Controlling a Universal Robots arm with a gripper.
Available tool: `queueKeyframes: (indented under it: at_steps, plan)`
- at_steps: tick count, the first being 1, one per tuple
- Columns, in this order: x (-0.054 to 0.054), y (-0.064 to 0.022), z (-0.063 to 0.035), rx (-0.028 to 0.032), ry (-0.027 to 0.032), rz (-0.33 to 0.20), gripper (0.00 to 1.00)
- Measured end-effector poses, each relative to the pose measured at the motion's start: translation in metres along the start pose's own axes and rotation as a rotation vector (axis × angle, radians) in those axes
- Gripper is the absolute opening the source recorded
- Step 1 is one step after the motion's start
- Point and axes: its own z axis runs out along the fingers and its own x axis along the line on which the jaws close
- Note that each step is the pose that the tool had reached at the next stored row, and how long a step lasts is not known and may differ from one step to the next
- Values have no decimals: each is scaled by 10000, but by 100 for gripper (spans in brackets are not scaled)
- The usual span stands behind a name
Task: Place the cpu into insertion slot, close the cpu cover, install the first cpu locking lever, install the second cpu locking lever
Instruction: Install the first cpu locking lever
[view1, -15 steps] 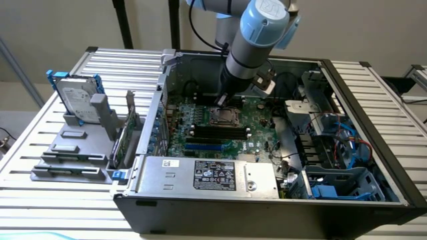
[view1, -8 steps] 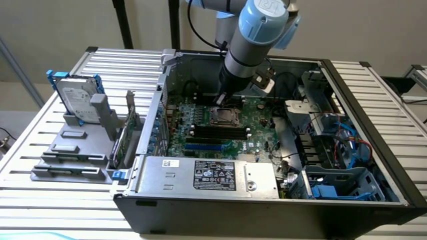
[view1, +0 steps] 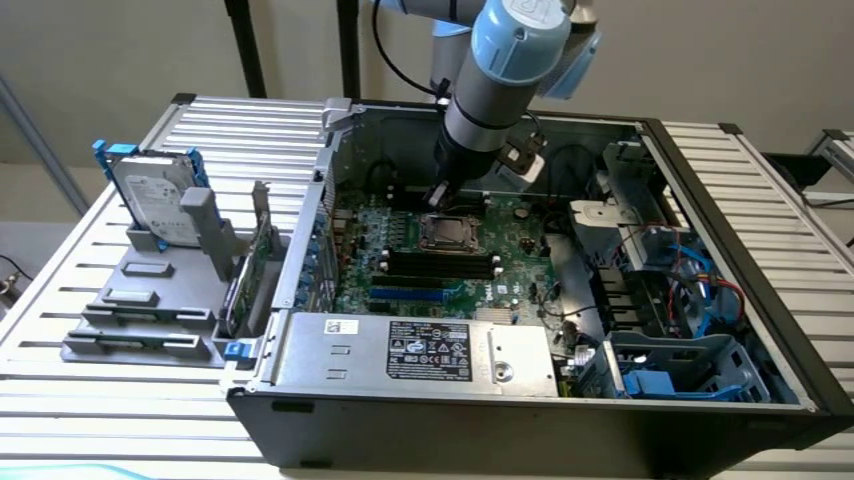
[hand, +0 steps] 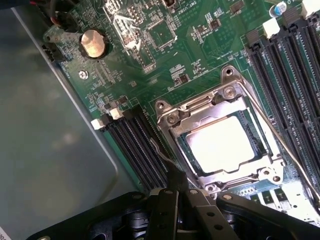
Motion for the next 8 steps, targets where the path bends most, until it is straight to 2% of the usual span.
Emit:
queueKeyframes:
  at_steps: [8]
  plan:
    - [9, -1, 2, 0, -2, 0, 11]
